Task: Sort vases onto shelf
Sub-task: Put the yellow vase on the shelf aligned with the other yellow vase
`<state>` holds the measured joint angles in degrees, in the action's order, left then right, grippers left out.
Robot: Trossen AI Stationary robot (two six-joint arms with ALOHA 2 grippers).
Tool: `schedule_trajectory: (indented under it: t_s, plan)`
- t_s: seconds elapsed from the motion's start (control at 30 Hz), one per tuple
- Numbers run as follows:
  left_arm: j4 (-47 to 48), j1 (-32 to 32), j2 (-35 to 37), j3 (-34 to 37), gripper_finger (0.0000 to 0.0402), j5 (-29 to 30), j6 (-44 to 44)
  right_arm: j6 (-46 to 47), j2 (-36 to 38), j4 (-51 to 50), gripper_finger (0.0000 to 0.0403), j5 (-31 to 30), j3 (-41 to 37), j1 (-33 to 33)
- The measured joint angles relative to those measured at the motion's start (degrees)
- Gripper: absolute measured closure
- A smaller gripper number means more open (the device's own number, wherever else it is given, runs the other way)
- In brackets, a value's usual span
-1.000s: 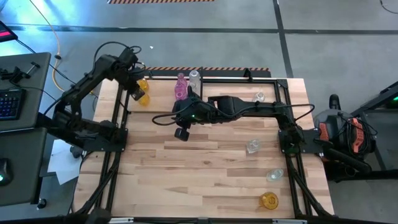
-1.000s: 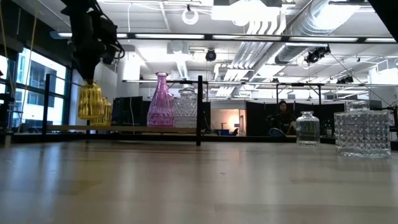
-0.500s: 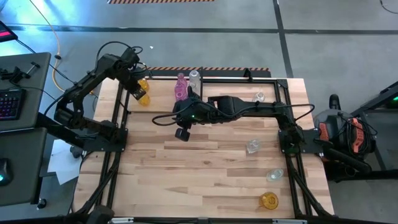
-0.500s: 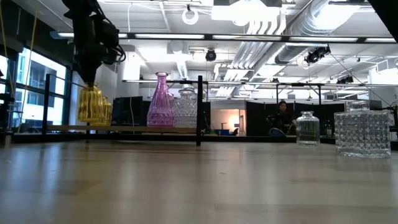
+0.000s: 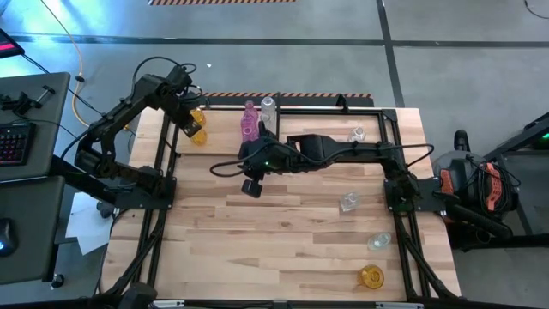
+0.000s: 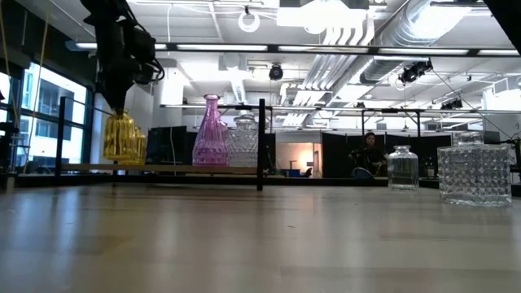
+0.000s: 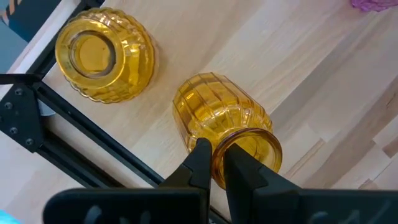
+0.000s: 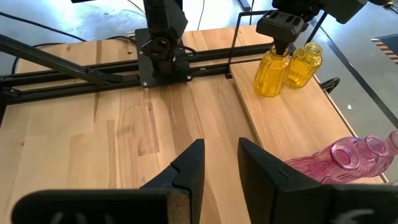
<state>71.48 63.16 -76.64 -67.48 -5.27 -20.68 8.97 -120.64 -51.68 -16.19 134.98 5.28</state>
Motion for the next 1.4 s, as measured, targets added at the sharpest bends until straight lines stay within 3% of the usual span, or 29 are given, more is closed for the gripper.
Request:
schedule_trajectory:
  t_s: [0.4,0.9,1.4]
  plan:
    - [-1.6,0.0,0.0,0.0,0.0389,0.4,2.4,0.0,0.0,0.0,0.0327,0.0,0.0,0.0]
    - [-0.8,0.0,0.0,0.6,0.0345,1.3,0.0,0.0,0.0,0.0,0.0327,0.0,0.0,0.0]
    - [-1.4,-0.3,0.0,1.1,0.0344,2.1,-0.5,0.3,0.0,0.0,0.0327,0.0,0.0,0.0]
